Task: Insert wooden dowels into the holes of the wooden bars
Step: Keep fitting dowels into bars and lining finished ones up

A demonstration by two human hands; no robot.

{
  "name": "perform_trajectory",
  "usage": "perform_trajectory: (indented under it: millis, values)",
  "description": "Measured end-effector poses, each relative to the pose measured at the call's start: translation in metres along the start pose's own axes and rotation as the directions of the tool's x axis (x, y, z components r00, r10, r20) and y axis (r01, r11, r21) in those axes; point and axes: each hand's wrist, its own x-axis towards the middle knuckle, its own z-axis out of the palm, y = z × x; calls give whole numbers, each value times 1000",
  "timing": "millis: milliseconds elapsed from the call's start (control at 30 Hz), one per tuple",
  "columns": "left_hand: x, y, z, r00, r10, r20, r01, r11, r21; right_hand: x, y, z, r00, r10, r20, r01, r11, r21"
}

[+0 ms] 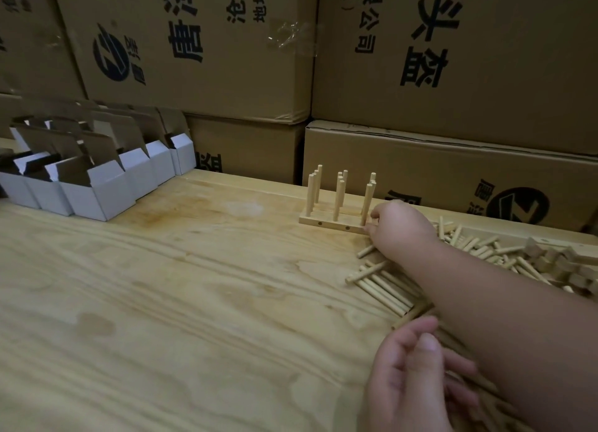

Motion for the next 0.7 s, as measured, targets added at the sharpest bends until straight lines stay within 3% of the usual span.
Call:
perform_trajectory:
  millis: [200, 367, 467, 567, 700]
  values:
    - [-18, -20, 13, 998, 30, 58, -19, 981, -195, -57, 29, -60, 998, -9, -56, 19, 981, 193]
    - [-20, -30, 10, 991, 126, 38, -121, 986, -115, -155, 89, -132, 987, 138, -87, -93, 913, 398]
    - [-19, -36, 9, 982, 179, 59, -181, 983, 41, -227, 134, -147, 969, 228, -90, -162, 870, 465]
    - [-20, -36, 7, 969, 210, 129, -231, 957, 176, -293, 185, -144, 923, 330, -196, -226, 880, 417]
    - [-24, -32, 8, 961, 225, 160, -256, 941, 220, -356, 233, -128, 906, 357, -229, -301, 921, 247]
